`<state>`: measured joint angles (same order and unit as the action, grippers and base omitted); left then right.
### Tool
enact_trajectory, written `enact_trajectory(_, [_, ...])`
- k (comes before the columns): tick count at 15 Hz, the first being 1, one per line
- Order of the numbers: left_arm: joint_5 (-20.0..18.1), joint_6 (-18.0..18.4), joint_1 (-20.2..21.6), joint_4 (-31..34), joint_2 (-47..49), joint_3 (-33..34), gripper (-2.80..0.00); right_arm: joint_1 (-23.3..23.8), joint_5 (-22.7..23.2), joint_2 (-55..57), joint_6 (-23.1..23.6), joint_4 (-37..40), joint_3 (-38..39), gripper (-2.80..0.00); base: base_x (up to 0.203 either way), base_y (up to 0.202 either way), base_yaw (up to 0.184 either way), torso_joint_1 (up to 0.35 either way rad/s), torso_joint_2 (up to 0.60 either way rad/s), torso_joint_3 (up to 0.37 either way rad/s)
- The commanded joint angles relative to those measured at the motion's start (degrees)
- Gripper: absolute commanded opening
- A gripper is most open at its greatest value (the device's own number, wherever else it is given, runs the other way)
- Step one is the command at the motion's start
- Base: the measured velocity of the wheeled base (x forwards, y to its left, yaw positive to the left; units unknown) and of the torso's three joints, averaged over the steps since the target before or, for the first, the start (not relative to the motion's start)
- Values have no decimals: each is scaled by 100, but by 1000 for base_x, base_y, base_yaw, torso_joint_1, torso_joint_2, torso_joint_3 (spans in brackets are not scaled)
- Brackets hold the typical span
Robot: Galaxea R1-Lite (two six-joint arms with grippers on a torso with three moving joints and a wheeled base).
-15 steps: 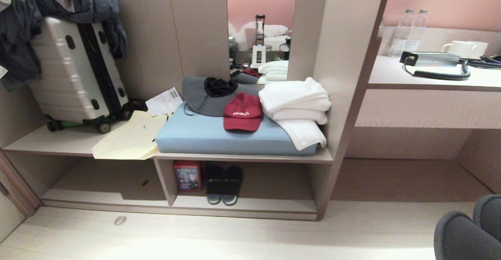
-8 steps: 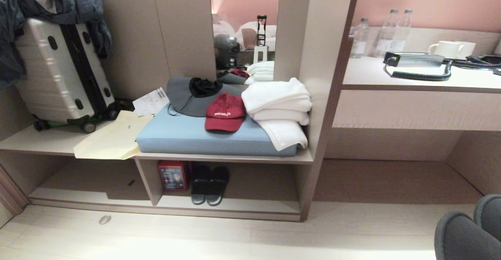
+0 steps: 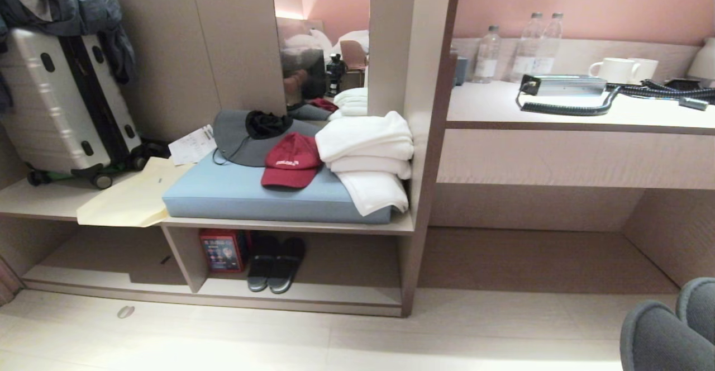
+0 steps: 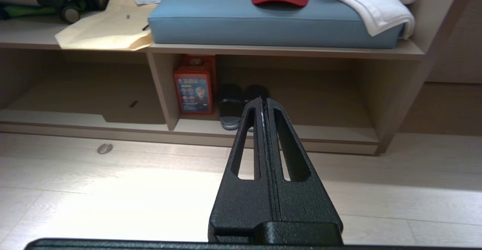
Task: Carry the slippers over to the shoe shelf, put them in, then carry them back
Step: Place the slippers on the floor
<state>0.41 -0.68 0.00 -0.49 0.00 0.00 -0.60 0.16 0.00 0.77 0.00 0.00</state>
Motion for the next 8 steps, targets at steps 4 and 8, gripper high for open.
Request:
enact_trajectory(4, [2,-2,9,-4,9,0,-280,-2,2,0,2,8,0,-280,0,-196,3,1,2,2])
enact_trajectory(8, [2,-2,9,-4,9,0,-280,-2,2,0,2,8,0,-280,0,-197,3,5,4,2])
